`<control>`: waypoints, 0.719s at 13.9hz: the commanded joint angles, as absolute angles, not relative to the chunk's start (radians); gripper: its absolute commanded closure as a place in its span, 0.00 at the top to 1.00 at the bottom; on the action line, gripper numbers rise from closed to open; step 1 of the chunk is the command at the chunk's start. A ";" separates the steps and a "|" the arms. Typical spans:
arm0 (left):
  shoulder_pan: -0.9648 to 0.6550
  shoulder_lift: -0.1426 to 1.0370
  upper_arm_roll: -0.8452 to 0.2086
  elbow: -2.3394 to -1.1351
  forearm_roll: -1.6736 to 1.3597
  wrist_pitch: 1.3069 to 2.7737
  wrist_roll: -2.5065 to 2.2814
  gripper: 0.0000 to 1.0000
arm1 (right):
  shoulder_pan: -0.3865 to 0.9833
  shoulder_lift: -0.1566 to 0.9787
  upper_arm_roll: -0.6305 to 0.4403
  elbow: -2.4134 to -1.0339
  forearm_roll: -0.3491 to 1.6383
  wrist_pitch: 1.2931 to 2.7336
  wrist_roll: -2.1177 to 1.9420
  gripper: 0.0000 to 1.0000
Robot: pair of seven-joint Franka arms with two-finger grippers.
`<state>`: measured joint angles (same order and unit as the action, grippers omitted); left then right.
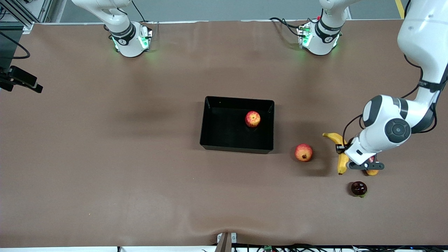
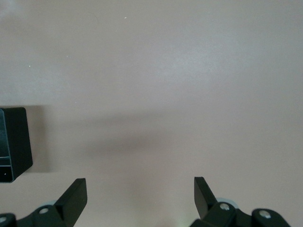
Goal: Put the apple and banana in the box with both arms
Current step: 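Carry the banana with the left gripper over the tray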
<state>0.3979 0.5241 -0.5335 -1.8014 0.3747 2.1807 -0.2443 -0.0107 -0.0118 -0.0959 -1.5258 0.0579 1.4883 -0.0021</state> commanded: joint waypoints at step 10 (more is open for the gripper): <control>0.252 0.480 -0.765 -1.671 0.273 1.950 -0.636 0.00 | -0.031 -0.012 -0.084 -1.505 0.057 1.477 -0.009 1.00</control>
